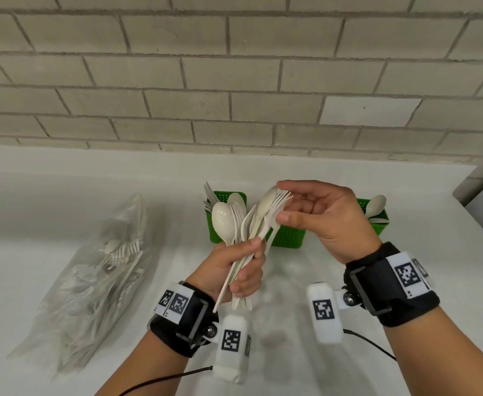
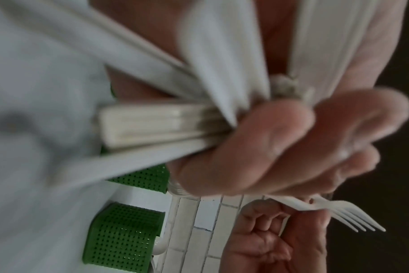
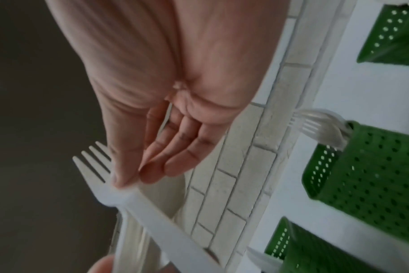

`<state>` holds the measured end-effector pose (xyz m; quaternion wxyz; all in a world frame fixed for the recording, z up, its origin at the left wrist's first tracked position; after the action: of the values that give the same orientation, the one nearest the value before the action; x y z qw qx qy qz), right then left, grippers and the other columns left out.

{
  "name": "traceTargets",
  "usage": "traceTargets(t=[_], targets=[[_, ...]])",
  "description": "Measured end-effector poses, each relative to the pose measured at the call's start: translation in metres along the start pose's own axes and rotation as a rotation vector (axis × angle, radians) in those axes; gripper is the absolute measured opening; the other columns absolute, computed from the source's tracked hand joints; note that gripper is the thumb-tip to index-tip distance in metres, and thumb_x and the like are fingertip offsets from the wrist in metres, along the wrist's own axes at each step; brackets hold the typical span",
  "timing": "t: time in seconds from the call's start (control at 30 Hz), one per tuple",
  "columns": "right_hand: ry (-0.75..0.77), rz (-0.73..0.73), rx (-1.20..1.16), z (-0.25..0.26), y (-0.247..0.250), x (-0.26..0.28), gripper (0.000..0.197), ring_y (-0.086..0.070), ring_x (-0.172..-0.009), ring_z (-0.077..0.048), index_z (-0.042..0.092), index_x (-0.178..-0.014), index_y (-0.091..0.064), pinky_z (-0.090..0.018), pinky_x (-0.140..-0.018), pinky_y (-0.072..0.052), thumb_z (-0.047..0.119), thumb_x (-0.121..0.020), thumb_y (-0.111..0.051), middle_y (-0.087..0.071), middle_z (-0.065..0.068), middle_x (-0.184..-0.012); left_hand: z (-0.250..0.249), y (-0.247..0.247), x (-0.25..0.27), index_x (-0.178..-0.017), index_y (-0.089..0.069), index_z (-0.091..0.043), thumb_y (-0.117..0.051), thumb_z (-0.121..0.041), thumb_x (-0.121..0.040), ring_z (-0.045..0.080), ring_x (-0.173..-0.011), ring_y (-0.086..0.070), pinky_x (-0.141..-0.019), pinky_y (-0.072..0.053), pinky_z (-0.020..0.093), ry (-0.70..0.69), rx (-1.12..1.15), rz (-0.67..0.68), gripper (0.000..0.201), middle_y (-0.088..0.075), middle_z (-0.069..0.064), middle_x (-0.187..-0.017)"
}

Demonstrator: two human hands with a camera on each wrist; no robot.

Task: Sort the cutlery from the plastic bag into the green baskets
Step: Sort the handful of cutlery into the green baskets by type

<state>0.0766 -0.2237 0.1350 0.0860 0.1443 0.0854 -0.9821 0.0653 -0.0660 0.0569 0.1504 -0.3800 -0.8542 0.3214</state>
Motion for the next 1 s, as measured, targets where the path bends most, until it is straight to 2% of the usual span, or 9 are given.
traceTargets(t=[0.1, 0.23, 0.4, 0.5, 0.57, 0.7, 0.8, 0.9, 1.0], targets=[[0.039, 0.008, 0.054, 0.003, 0.006, -0.003, 0.028, -0.07, -0.074, -0.019, 0.001, -0.09, -0.072, -0.029, -0.075, -0.058, -0.003, -0.063, -0.077, -0.071, -0.007, -0.087, 0.002, 0.001, 0.001, -0.077, -0.058, -0.012, -0.073, -0.038, -0.084, 0.004, -0.028, -0.037, -0.034, -0.029, 0.013, 0.018, -0.011, 0.002, 0.031, -0.047, -0.004, -0.045], [0.11, 0.049, 0.107, 0.012, 0.005, -0.002, 0.014, -0.07, -0.084, -0.021, 0.0, -0.082, -0.07, -0.028, -0.079, -0.056, -0.004, -0.069, -0.073, -0.074, -0.007, -0.094, 0.003, 0.003, -0.001, -0.076, -0.051, -0.008, -0.072, -0.037, -0.082, 0.007, -0.026, -0.034, -0.033, -0.025, 0.014, -0.032, -0.059, -0.187, 0.036, -0.044, 0.001, -0.045], [0.093, 0.016, 0.184, 0.016, 0.0, -0.001, 0.014, -0.065, -0.075, -0.013, 0.006, -0.088, -0.064, -0.026, -0.076, -0.055, 0.008, -0.076, -0.072, -0.071, 0.004, -0.08, 0.001, 0.004, -0.007, -0.076, -0.048, -0.007, -0.059, -0.027, -0.088, 0.01, -0.026, -0.033, -0.036, -0.019, 0.017, -0.087, -0.184, -0.32, 0.025, -0.042, 0.004, -0.045], [0.088, -0.088, 0.34, 0.003, 0.001, 0.001, 0.02, -0.059, -0.071, -0.022, 0.018, -0.1, -0.058, -0.039, -0.072, -0.054, 0.017, -0.085, -0.071, -0.063, 0.006, -0.089, 0.002, 0.004, -0.009, -0.075, -0.048, -0.008, -0.059, -0.024, -0.093, 0.011, -0.028, -0.03, -0.038, -0.018, 0.018, -0.041, -0.266, -0.406, 0.027, -0.04, 0.004, -0.046], [0.083, -0.107, 0.505, -0.009, -0.002, 0.004, 0.027, -0.057, -0.068, -0.025, 0.025, -0.115, -0.052, -0.045, -0.066, -0.054, 0.023, -0.089, -0.058, -0.056, 0.008, -0.096, 0.006, 0.004, -0.01, -0.071, -0.051, -0.009, -0.054, -0.022, -0.098, 0.011, -0.029, -0.03, -0.038, -0.019, 0.017, -0.005, -0.298, -0.45, 0.03, -0.04, 0.004, -0.046], [0.136, -0.081, 0.675, -0.025, -0.009, 0.009, 0.021, -0.062, -0.088, -0.024, 0.034, -0.113, -0.049, -0.049, -0.073, -0.055, 0.033, -0.092, -0.044, -0.054, 0.002, -0.106, 0.011, 0.007, -0.009, -0.076, -0.056, -0.006, -0.057, -0.025, -0.098, 0.013, -0.03, -0.033, -0.037, -0.025, 0.016, 0.01, -0.368, -0.496, 0.029, -0.042, 0.007, -0.05], [0.132, -0.058, 0.651, -0.026, -0.009, 0.009, 0.015, -0.063, -0.083, -0.027, 0.038, -0.101, -0.05, -0.051, -0.07, -0.055, 0.025, -0.094, -0.047, -0.058, -0.005, -0.098, 0.012, 0.012, -0.007, -0.078, -0.058, -0.004, -0.06, -0.027, -0.096, 0.015, -0.034, -0.035, -0.039, -0.027, 0.02, -0.004, -0.439, -0.546, 0.029, -0.045, 0.008, -0.053], [0.076, -0.045, 0.594, -0.016, -0.003, 0.009, 0.017, -0.064, -0.076, -0.027, 0.025, -0.098, -0.054, -0.048, -0.064, -0.059, 0.008, -0.097, -0.049, -0.059, -0.01, -0.096, 0.008, 0.023, -0.006, -0.073, -0.06, -0.006, -0.063, -0.027, -0.094, 0.019, -0.038, -0.041, -0.041, -0.031, 0.023, -0.039, -0.48, -0.634, 0.03, -0.049, 0.009, -0.055], [0.062, -0.141, 0.518, 0.005, 0.018, 0.003, 0.018, -0.067, -0.069, -0.02, 0.019, -0.094, -0.055, -0.041, -0.064, -0.059, 0.002, -0.095, -0.048, -0.064, 0.003, -0.089, 0.0, 0.039, -0.002, -0.081, -0.062, -0.006, -0.061, -0.023, -0.096, 0.019, -0.041, -0.048, -0.041, -0.036, 0.025, -0.103, -0.531, -0.728, 0.022, -0.057, 0.008, -0.058]])
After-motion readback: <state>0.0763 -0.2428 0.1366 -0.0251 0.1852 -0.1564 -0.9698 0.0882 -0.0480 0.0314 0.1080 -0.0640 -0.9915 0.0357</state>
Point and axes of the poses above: each hand's wrist, its own x-axis away from the middle knuckle, its own y-axis out of the back of the hand, z = x × y, the point moved 4 cm from there along -x, towards the middle knuckle
